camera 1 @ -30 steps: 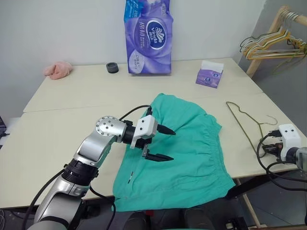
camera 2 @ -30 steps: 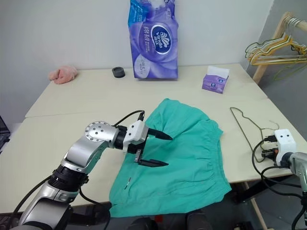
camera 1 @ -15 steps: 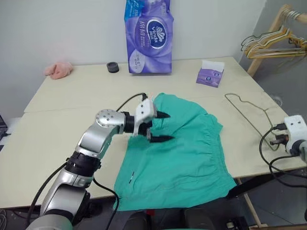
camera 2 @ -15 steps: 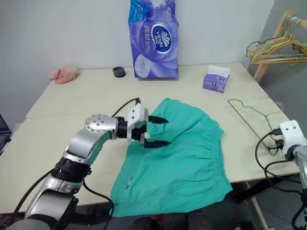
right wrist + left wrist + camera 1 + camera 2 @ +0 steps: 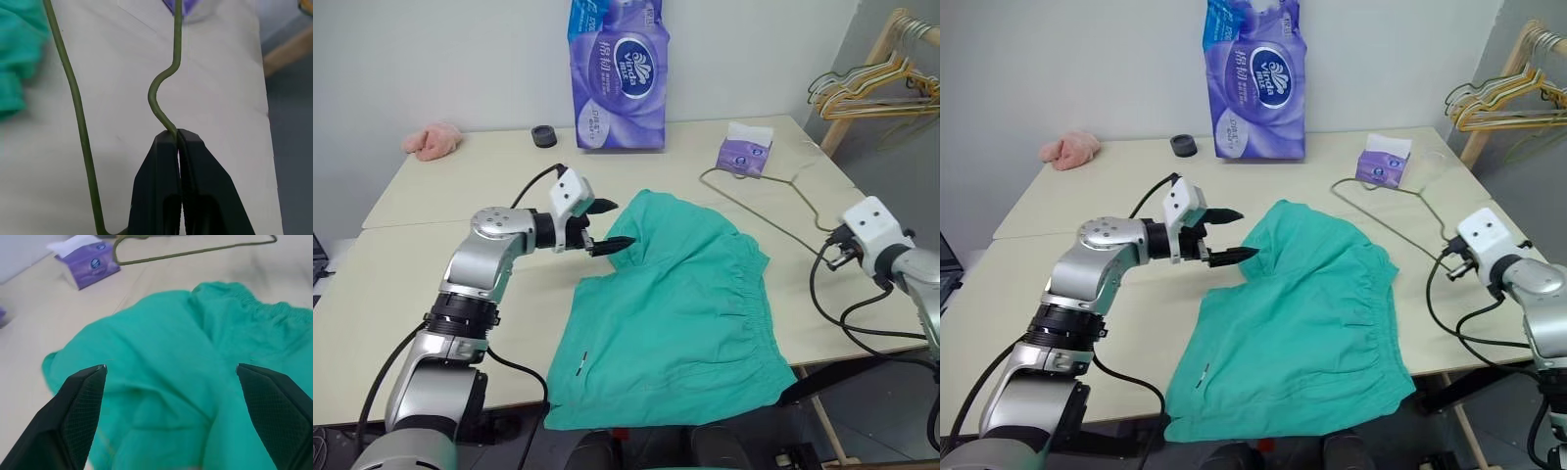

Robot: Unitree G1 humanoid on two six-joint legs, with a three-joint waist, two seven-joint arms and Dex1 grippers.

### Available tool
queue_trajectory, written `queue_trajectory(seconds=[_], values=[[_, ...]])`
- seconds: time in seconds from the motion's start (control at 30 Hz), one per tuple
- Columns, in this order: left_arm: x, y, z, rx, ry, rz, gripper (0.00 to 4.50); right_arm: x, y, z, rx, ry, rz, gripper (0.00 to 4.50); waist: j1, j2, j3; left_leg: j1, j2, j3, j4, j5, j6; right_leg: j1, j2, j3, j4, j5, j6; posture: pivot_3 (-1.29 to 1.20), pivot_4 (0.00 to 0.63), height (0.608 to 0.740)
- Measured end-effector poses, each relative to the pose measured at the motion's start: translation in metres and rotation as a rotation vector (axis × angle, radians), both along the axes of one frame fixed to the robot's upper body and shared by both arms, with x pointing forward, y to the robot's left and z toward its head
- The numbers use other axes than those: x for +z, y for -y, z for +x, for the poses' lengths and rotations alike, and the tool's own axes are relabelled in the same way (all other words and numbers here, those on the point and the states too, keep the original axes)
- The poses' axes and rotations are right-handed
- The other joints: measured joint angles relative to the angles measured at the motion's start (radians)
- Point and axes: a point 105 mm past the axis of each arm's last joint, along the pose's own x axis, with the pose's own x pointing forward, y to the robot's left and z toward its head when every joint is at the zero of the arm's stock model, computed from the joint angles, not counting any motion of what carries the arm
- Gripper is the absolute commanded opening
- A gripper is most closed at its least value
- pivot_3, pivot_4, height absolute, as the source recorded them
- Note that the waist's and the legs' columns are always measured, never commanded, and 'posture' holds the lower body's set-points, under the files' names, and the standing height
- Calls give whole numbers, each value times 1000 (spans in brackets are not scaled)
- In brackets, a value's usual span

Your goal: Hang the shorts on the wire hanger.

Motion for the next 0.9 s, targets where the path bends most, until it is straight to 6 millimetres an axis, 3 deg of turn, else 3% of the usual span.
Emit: queue_trajectory(seconds=[0.27, 0.5, 0.6, 0.77, 0.9], values=[[24, -20, 11, 2, 9, 16, 4500, 10, -44, -4, 263, 74, -173, 38, 15, 0, 0, -1, 0, 0, 0, 0, 0, 0, 0, -1, -1, 0, 0, -149, 76, 740], [14, -26, 13, -51, -57, 94, 4500, 16, -69, -10, 441, 139, -342, 38, 13, 0, 0, -1, -1, 0, 0, 0, 0, 0, 0, -1, -1, 0, 0, -171, 75, 740], [14, -23, 14, -90, -65, 132, 4500, 28, -81, -10, 506, 213, -422, 38, 7, 0, 0, -1, -1, 0, 0, 0, 0, 0, 0, -1, -1, 0, 0, -178, 76, 740], [4, -14, 4, -188, -134, 141, 4500, 48, -96, -8, 568, 320, -502, 38, -8, 0, 0, -1, -1, 0, 0, 0, 0, 0, 0, -1, -1, 0, 0, -181, 75, 740], [-12, 0, -12, -282, -200, 144, 4500, 48, -104, -8, 590, 343, -506, 38, -12, 0, 0, -1, 0, 0, 0, 0, 0, 0, 0, -1, 0, 0, 0, -182, 76, 740]])
